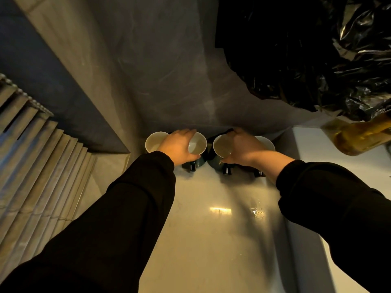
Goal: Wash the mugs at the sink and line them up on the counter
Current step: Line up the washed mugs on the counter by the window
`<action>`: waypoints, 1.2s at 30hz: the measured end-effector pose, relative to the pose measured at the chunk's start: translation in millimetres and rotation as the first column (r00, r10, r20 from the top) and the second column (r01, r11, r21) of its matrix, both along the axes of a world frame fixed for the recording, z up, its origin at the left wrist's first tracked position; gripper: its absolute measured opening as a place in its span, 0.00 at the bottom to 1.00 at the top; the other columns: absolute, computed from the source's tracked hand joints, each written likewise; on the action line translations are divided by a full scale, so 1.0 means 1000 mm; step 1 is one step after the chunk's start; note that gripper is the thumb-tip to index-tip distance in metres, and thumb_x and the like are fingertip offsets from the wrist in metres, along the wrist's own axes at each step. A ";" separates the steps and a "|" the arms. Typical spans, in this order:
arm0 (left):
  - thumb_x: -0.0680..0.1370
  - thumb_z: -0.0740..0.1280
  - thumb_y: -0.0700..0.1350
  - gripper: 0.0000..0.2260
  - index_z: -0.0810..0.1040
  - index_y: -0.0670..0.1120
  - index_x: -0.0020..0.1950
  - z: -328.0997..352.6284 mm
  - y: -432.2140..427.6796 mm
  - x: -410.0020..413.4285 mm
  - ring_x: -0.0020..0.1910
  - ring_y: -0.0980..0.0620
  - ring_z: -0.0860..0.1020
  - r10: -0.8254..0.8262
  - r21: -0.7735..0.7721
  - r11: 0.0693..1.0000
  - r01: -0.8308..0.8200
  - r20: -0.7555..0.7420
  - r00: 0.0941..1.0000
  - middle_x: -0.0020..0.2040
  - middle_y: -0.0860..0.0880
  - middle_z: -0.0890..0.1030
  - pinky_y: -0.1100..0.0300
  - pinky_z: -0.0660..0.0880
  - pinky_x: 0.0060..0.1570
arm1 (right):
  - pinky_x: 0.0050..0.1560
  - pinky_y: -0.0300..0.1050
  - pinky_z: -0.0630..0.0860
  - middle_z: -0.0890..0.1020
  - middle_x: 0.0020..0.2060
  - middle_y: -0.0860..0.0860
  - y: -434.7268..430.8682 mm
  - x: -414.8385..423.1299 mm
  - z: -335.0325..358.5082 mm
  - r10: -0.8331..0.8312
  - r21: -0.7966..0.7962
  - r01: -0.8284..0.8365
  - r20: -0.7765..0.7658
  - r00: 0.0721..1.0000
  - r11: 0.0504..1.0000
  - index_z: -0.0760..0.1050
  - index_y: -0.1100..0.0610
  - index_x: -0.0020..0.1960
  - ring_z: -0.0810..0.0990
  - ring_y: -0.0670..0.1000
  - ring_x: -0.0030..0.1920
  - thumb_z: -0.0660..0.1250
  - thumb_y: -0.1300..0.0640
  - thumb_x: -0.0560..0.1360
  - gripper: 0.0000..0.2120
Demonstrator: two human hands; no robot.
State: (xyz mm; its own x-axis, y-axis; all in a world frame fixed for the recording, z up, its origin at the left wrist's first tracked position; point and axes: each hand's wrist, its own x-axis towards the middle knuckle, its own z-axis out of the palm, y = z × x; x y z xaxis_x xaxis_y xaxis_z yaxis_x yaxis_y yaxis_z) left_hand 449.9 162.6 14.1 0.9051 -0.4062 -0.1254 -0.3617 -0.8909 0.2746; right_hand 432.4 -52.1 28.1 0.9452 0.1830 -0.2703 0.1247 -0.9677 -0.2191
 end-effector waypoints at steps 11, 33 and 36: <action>0.72 0.71 0.56 0.35 0.62 0.48 0.74 0.000 0.000 -0.003 0.68 0.47 0.68 -0.010 0.001 1.000 0.010 -0.001 1.000 0.71 0.48 0.69 0.51 0.67 0.65 | 0.62 0.46 0.71 0.69 0.68 0.54 -0.003 0.000 0.000 0.003 0.031 -0.003 -0.004 1.000 1.000 0.66 0.57 0.70 0.74 0.55 0.62 0.76 0.42 0.65 0.40; 0.75 0.65 0.59 0.33 0.60 0.47 0.75 -0.002 -0.084 -0.011 0.68 0.47 0.67 -0.117 0.019 0.993 0.116 0.015 0.993 0.73 0.48 0.65 0.54 0.68 0.63 | 0.51 0.45 0.72 0.76 0.61 0.55 -0.076 -0.009 -0.002 -0.172 -0.043 0.170 -0.037 0.984 0.984 0.68 0.56 0.66 0.77 0.57 0.58 0.77 0.42 0.63 0.38; 0.75 0.65 0.59 0.32 0.60 0.47 0.74 -0.003 -0.084 -0.011 0.68 0.47 0.67 -0.110 0.029 0.994 0.109 0.031 0.993 0.73 0.49 0.65 0.53 0.68 0.63 | 0.51 0.45 0.71 0.76 0.62 0.56 -0.075 -0.010 -0.002 -0.172 -0.046 0.170 -0.037 0.984 0.984 0.68 0.56 0.67 0.77 0.58 0.58 0.77 0.42 0.63 0.38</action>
State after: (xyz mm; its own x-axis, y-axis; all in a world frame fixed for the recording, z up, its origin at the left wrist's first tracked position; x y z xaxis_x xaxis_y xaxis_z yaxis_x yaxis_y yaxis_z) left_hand 439.1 78.2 10.6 0.8590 -0.5001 -0.1096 -0.4660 -0.8524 0.2372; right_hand 422.2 -127.2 26.3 0.9497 0.0068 -0.3131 -0.0519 -0.9825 -0.1787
